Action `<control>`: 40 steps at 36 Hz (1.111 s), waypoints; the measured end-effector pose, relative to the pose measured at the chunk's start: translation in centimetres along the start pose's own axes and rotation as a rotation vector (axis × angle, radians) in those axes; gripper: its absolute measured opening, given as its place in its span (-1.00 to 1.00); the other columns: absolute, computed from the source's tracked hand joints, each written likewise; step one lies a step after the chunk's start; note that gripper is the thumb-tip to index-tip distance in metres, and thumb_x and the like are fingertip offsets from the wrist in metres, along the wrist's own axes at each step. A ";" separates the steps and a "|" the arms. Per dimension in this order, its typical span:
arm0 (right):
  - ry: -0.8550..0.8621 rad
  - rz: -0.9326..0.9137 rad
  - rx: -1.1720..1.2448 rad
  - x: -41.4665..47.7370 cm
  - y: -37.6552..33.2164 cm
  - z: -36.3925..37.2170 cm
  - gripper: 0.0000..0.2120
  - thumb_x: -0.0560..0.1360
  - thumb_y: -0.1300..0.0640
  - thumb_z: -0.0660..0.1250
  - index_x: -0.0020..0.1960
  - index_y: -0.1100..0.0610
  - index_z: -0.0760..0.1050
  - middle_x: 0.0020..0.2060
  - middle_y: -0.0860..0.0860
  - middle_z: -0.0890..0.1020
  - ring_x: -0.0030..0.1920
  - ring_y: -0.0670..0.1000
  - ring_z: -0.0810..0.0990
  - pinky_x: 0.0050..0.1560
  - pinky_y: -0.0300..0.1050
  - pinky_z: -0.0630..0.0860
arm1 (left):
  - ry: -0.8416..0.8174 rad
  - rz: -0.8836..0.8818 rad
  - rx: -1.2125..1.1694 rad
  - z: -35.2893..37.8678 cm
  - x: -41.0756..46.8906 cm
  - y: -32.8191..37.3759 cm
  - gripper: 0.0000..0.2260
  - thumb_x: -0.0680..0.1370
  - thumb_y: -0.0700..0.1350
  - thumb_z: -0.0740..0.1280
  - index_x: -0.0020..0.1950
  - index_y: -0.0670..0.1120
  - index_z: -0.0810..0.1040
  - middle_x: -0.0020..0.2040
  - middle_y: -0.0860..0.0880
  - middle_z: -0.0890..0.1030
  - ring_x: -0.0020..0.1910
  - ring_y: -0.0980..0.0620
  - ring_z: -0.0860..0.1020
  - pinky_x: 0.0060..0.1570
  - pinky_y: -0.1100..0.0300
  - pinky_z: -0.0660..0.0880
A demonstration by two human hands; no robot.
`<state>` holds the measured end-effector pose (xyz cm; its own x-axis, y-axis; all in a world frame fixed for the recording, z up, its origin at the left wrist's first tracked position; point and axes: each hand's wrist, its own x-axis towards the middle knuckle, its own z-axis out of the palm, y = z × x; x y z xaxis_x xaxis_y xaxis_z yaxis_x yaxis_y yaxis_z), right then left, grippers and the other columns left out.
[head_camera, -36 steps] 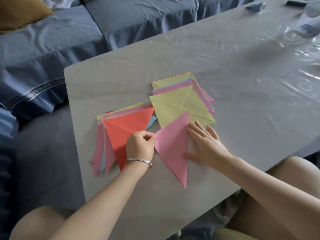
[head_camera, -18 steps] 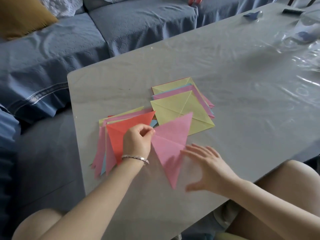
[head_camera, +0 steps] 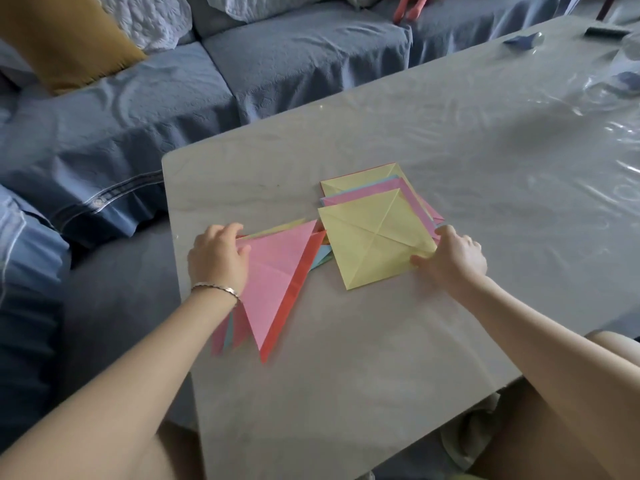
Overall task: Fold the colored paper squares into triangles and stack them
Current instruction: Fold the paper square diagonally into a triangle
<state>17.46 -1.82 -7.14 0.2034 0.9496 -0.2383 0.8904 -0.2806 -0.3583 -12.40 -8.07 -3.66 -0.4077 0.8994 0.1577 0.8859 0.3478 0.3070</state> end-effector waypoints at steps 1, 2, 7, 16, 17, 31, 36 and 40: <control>-0.013 0.005 0.013 0.1 -0.2 -0.1 -0.41 0.40 -0.08 0.42 0.32 0.09 0.28 0.19 0.17 0.47 0.25 0.19 0.37 0.11 -0.01 0.38 | 0.020 0.036 0.016 0.2 -0.6 0.5 -0.67 0.47 -0.20 0.34 0.23 -0.14 0.49 0.16 -0.21 0.48 0.12 -0.26 0.42 0.04 -0.03 0.37; -0.025 0.007 0.030 0.1 -0.3 -0.2 -0.42 0.40 -0.05 0.42 0.31 0.09 0.28 0.17 0.15 0.49 0.23 0.18 0.40 0.07 -0.02 0.39 | 0.044 0.076 0.006 0.4 -1.1 1.1 -0.64 0.46 -0.20 0.36 0.25 -0.16 0.47 0.18 -0.22 0.46 0.14 -0.26 0.40 0.07 -0.04 0.36; -0.045 0.008 0.288 -0.2 0.1 0.1 -0.54 0.39 0.12 0.44 0.23 0.10 0.37 0.04 0.09 0.56 0.06 0.15 0.51 -0.08 -0.10 0.43 | -0.073 0.189 -0.247 1.1 -3.8 5.7 -0.75 0.46 -0.21 0.34 0.13 -0.18 0.54 0.05 -0.17 0.55 0.06 -0.15 0.51 0.05 0.09 0.40; -0.146 0.019 0.744 -2.5 1.9 -0.8 -0.55 0.36 0.28 0.43 0.16 0.12 0.30 -0.32 0.01 0.51 -0.29 0.01 0.48 -0.32 -0.15 0.43 | -0.599 -0.244 -0.525 3.9 -4.4 11.3 -0.42 0.43 0.01 0.39 0.38 -0.05 0.25 0.28 -0.02 0.42 0.23 -0.05 0.44 0.13 0.25 0.33; -0.171 0.029 0.772 -2.8 2.2 -1.0 -0.53 0.35 0.30 0.44 0.16 0.13 0.31 -0.33 0.01 0.52 -0.27 0.04 0.50 -0.20 -0.06 0.47 | -0.577 -0.283 -0.553 4.2 -4.4 11.5 -0.36 0.36 0.05 0.42 0.37 -0.03 0.25 0.26 0.00 0.43 0.22 -0.06 0.45 0.19 0.20 0.35; -0.230 -0.051 0.639 -6.1 5.8 -0.6 -0.41 0.46 0.17 0.39 0.37 -0.01 0.17 -0.15 -0.13 0.58 -0.29 -0.05 0.64 -0.28 -0.14 0.53 | -0.595 -0.312 -0.543 5.0 -5.4 11.8 -0.45 0.46 -0.06 0.35 0.39 -0.01 0.23 0.22 -0.01 0.47 -0.09 0.05 0.41 -0.12 0.26 0.27; -0.209 -0.181 0.571 -6.1 6.8 -0.1 -0.60 0.49 0.20 0.32 0.27 -0.09 0.39 -0.25 0.00 0.61 -0.26 -0.01 0.63 -0.17 -0.06 0.56 | -0.570 -0.328 -0.553 5.1 -5.3 11.7 -0.46 0.45 -0.06 0.37 0.38 0.00 0.25 0.06 0.01 0.46 -0.09 0.04 0.42 -0.09 0.23 0.30; -0.261 -0.299 0.407 -6.7 7.0 0.3 -0.77 0.49 0.15 0.34 0.10 -0.09 0.53 -0.39 -0.08 0.47 -0.40 -0.08 0.45 -0.42 -0.36 0.36 | -0.570 -0.351 -0.568 5.4 -5.0 11.7 -0.43 0.40 -0.02 0.39 0.36 0.01 0.27 0.12 0.00 0.48 -0.05 0.03 0.41 0.00 0.18 0.38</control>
<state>22.24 -10.22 -8.35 -0.1865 0.9447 -0.2696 0.6550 -0.0849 -0.7509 1.18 -7.02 -5.96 -0.3288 0.8132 -0.4802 0.4244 0.5815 0.6941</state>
